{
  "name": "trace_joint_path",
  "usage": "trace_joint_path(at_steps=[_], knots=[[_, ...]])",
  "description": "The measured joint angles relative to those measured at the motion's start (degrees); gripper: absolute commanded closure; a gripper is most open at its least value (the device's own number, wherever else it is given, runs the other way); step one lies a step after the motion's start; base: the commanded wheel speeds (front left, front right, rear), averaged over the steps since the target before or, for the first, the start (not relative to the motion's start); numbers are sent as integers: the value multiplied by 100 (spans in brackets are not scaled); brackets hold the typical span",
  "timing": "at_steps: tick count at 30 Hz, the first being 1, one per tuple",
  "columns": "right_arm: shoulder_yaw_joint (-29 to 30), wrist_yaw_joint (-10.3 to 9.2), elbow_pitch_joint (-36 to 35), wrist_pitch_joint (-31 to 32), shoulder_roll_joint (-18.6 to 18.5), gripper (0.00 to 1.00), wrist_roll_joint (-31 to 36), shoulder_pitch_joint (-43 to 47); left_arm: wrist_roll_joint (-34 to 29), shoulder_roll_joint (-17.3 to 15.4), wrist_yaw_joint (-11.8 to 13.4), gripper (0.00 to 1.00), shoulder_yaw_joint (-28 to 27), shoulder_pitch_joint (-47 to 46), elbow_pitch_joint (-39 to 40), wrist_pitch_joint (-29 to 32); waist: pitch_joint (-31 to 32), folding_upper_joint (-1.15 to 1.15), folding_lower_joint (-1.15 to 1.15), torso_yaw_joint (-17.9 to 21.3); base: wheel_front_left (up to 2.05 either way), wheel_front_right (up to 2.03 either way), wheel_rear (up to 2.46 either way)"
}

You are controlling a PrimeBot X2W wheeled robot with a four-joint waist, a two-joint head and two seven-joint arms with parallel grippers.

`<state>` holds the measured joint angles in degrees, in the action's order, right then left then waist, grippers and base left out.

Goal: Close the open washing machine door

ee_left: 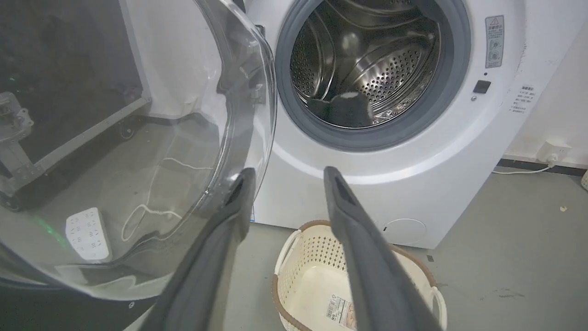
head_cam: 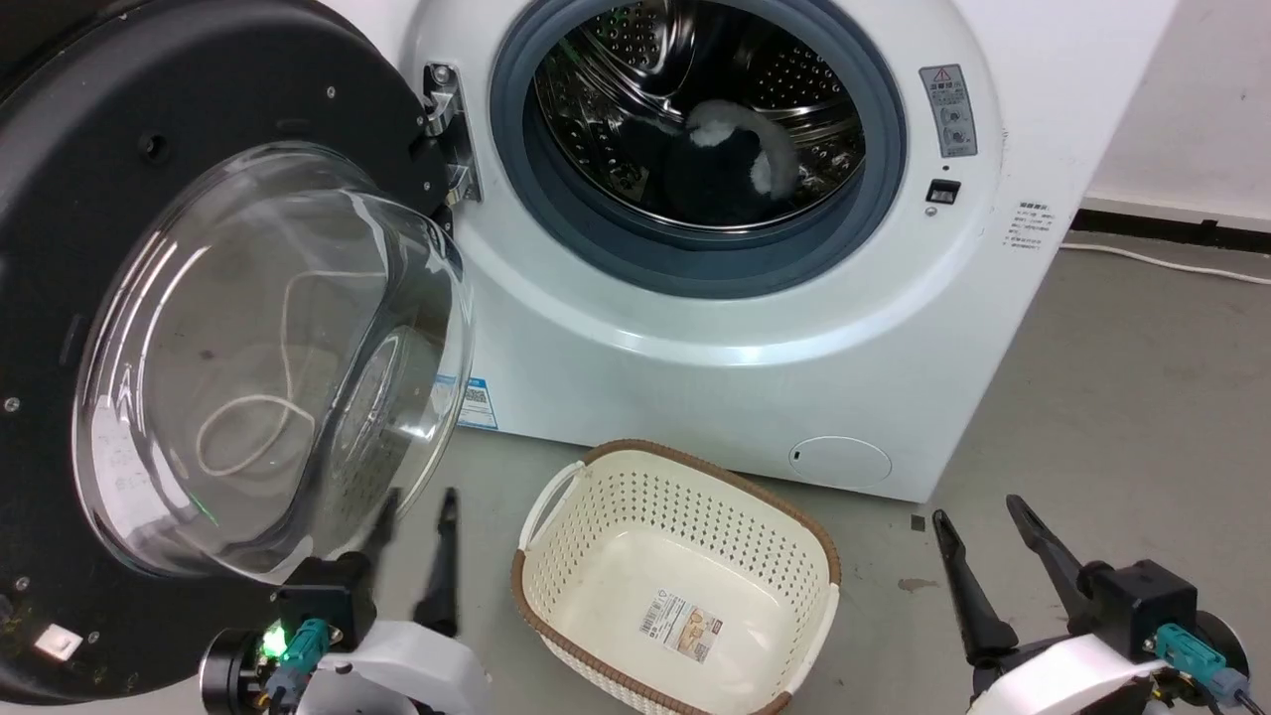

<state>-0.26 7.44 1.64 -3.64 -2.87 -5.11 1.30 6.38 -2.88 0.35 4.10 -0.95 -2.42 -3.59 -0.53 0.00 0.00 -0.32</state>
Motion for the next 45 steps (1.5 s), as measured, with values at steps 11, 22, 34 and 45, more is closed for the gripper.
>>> trace_joint_path(at_steps=[11,22,34,45], knots=[[1,0,66,-114,0,0,-188,44,87,2,-111,100,23,-89,580,-126,-3,0,0,-99,0,0,0],[-16,-1,144,-259,-1,0,-364,62,134,5,25,100,-546,-464,1851,-261,36,0,0,-480,0,0,0],[19,-1,210,-409,-1,0,-579,133,881,-2,215,100,-2813,-663,1523,-413,23,0,0,-1185,0,0,0],[76,-1,73,-383,0,0,-423,48,1773,-740,9,100,-3243,-1429,-515,119,-530,0,0,-1528,0,0,0]])
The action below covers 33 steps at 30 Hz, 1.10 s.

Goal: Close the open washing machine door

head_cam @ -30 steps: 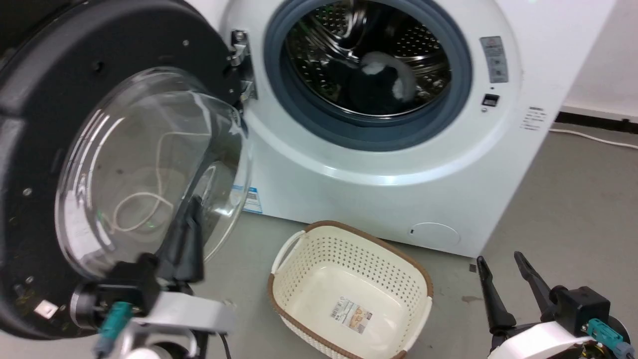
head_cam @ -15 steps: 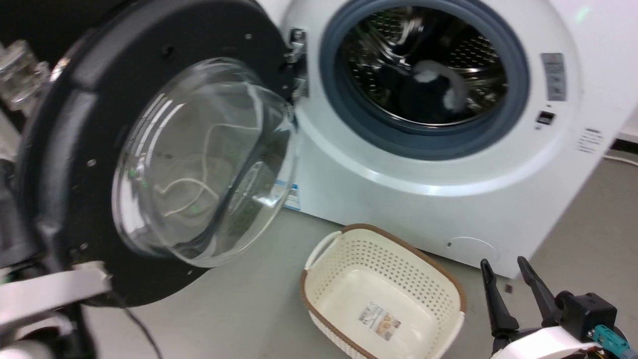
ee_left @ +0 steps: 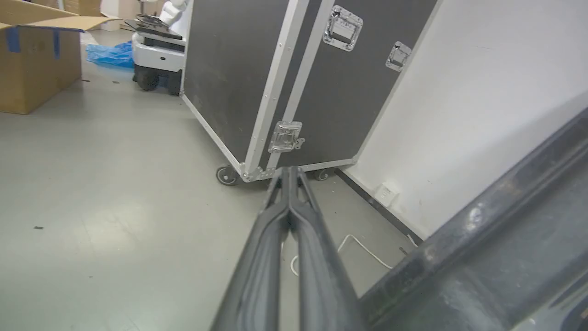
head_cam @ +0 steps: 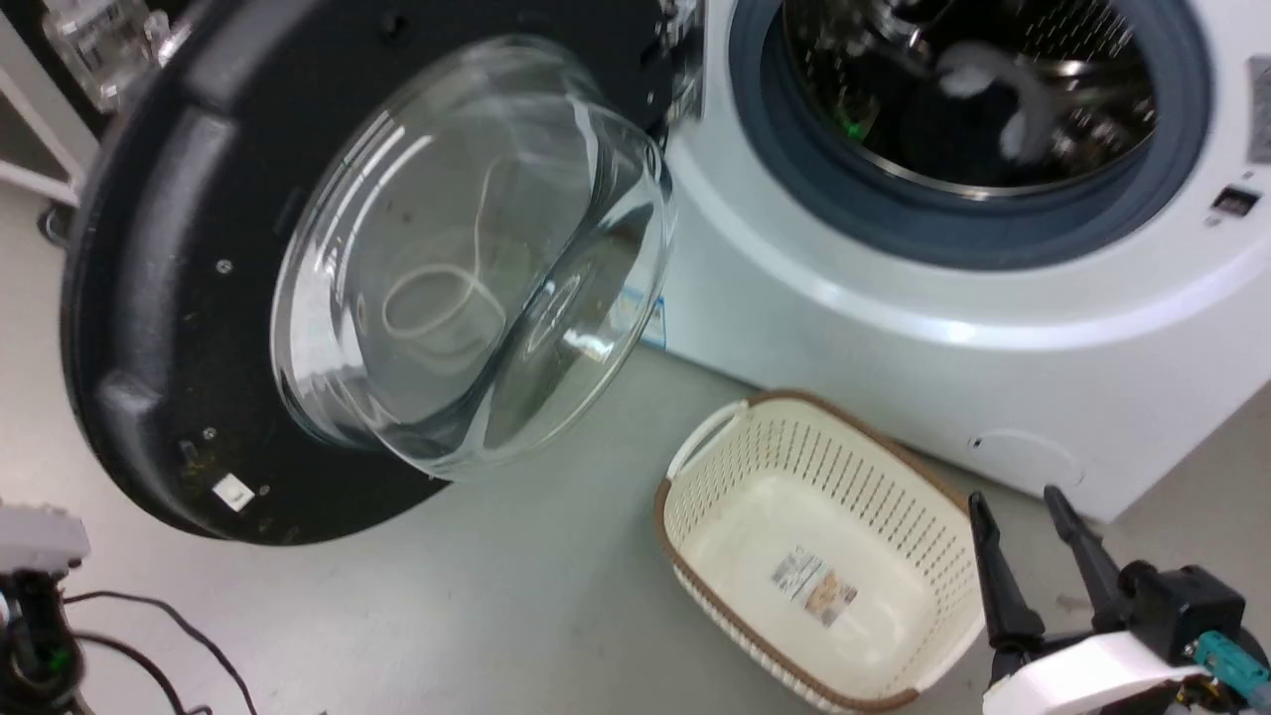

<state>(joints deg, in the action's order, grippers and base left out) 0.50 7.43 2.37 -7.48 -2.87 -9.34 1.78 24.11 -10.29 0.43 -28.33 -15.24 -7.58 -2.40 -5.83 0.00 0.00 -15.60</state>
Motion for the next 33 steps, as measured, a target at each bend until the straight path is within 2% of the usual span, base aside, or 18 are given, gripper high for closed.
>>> trace_joint_path(at_steps=[3,5,13,19,28,33], knots=[[42,0,-155,86,0,0,32,-65,276,-247,-140,100,81,-332,-525,482,-279,0,-1,-46,0,0,0],[33,0,-270,137,-1,0,33,-67,598,-445,-387,100,434,-741,-983,1287,-527,0,-1,-140,0,0,0],[34,0,-289,97,-1,0,-49,-98,1500,-644,-526,100,762,-909,-1156,2688,-540,0,0,-288,0,0,0],[126,0,-116,-81,-1,0,-266,-96,2251,-517,-616,100,1505,-753,-463,3395,-382,0,0,-483,0,0,0],[183,0,230,-382,0,0,-611,-95,2852,-457,-662,100,2815,-383,245,4090,-62,0,1,-771,0,0,0],[282,0,426,-521,0,0,-808,-94,3526,-715,-702,100,3341,527,1545,4374,78,0,2,-770,0,0,0]])
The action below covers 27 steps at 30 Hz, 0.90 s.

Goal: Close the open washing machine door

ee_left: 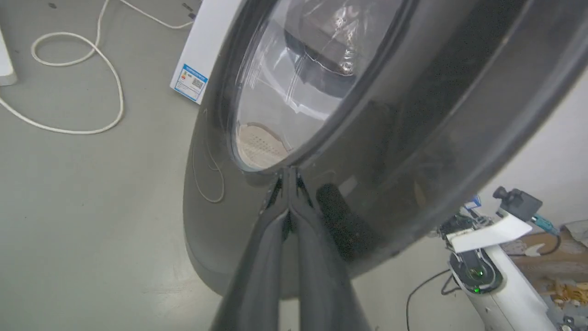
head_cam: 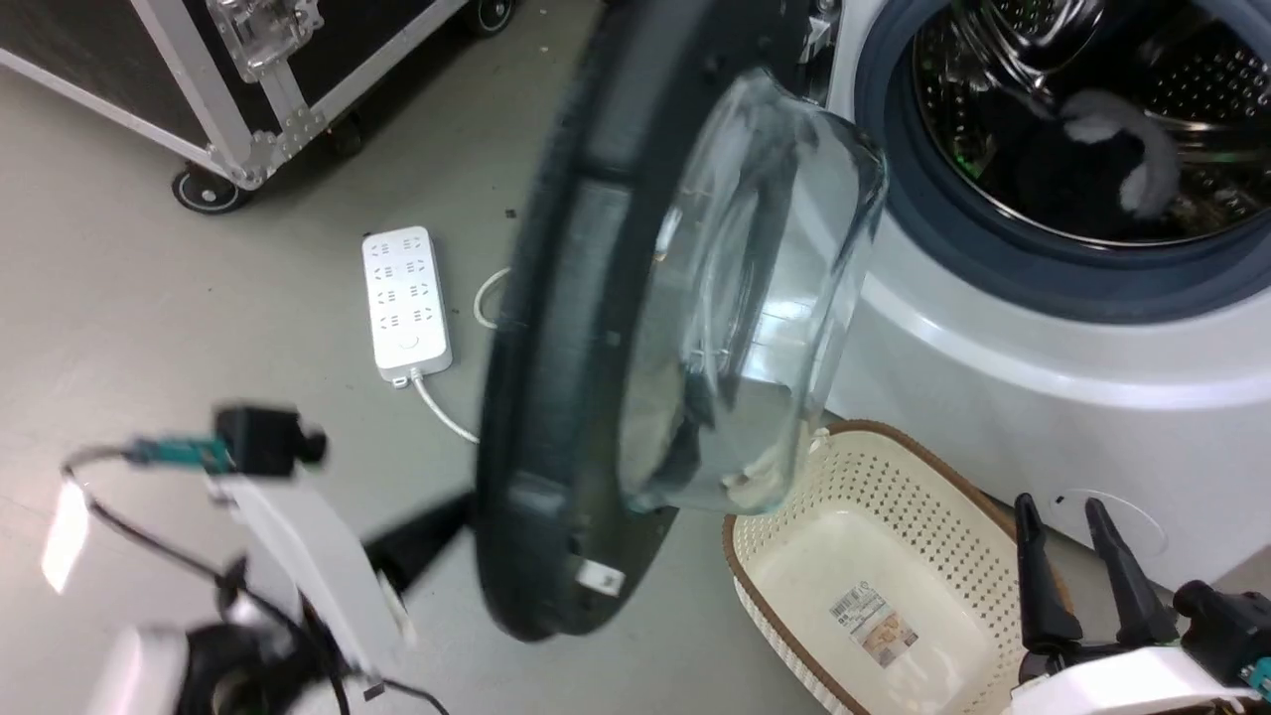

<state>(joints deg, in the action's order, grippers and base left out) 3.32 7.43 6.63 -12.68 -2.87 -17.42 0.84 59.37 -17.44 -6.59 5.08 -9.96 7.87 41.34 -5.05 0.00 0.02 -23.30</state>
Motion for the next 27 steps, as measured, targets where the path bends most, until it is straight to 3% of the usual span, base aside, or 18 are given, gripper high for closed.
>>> trace_joint_path(at_steps=[6,12,19,27], knots=[[133,0,109,-112,1,0,-118,-4,208,-105,-15,100,665,241,683,47,-35,0,-1,261,0,0,0],[222,0,216,-192,2,0,-245,-15,318,-122,-65,100,1092,118,831,-15,-163,0,-2,540,0,0,0],[278,0,219,-204,2,0,-305,-37,40,-145,-60,100,1755,-467,861,-513,-288,0,-2,697,0,0,0],[277,0,203,-205,3,0,-337,-235,-20,-65,-65,100,3058,-1512,439,-1261,-364,0,-2,1032,0,0,0]])
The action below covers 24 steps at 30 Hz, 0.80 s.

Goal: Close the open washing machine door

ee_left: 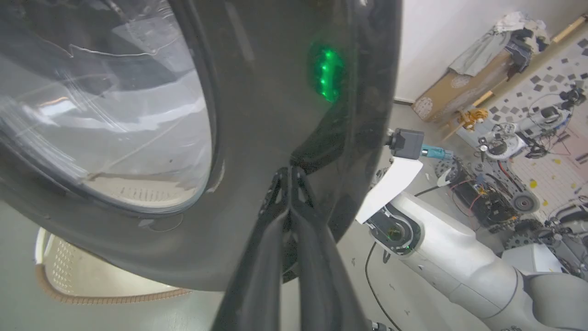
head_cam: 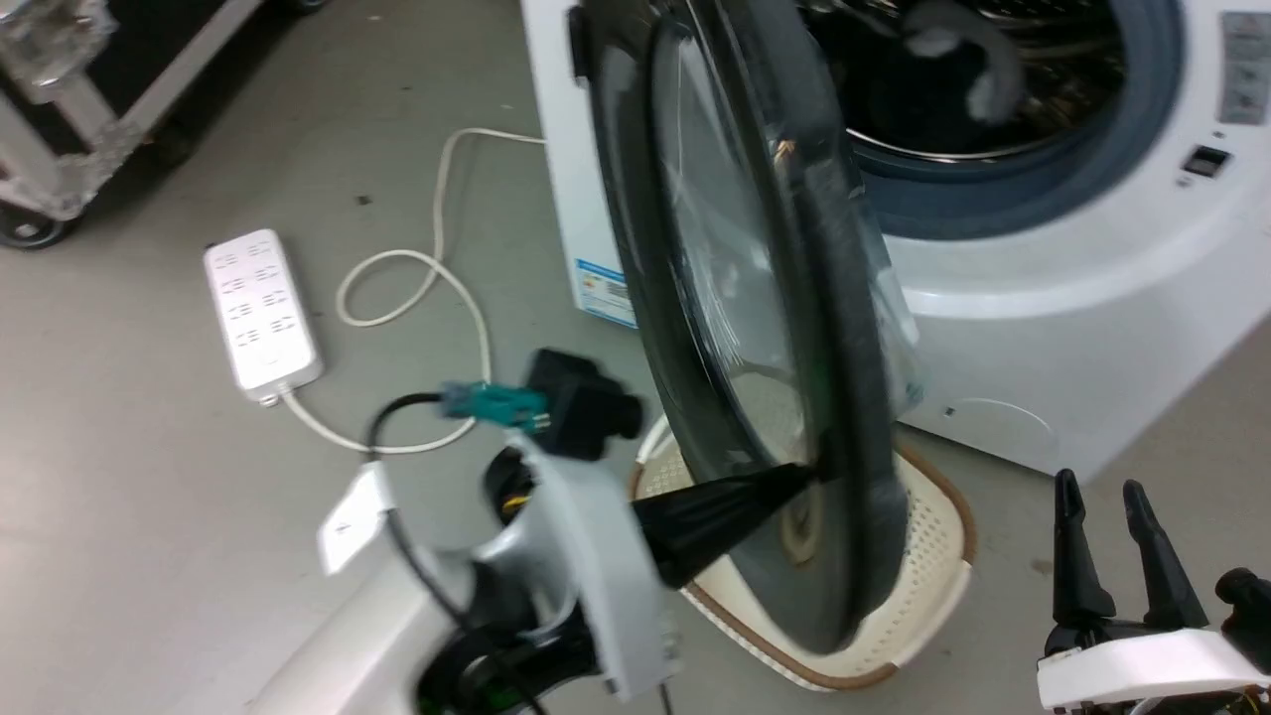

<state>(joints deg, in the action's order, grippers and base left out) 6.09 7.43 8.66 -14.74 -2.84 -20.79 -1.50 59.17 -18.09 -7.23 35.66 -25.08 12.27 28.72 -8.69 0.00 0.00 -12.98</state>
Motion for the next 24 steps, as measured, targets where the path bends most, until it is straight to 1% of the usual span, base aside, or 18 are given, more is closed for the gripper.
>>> trace_joint_path(at_steps=[5,10,13,19,24], knots=[[30,0,0,0,1,0,-47,-33,-134,91,0,100,701,-716,-648,-578,-44,0,0,297,0,0,0],[-26,0,-2,0,1,0,-99,-147,-523,280,0,100,1100,-1505,-1793,-1154,-130,0,0,691,0,0,0],[-26,0,4,0,0,0,-151,-227,-706,499,0,100,1215,-1969,-2503,-1500,-195,0,0,971,0,0,0],[-29,0,42,0,-1,0,-249,-258,-1002,979,2,100,1240,-2726,-3839,-2147,-330,0,0,1507,0,0,0],[-63,0,49,0,-1,0,-296,-269,-1222,1260,193,100,1092,-3298,-4825,-2736,-433,0,0,1876,0,0,0]])
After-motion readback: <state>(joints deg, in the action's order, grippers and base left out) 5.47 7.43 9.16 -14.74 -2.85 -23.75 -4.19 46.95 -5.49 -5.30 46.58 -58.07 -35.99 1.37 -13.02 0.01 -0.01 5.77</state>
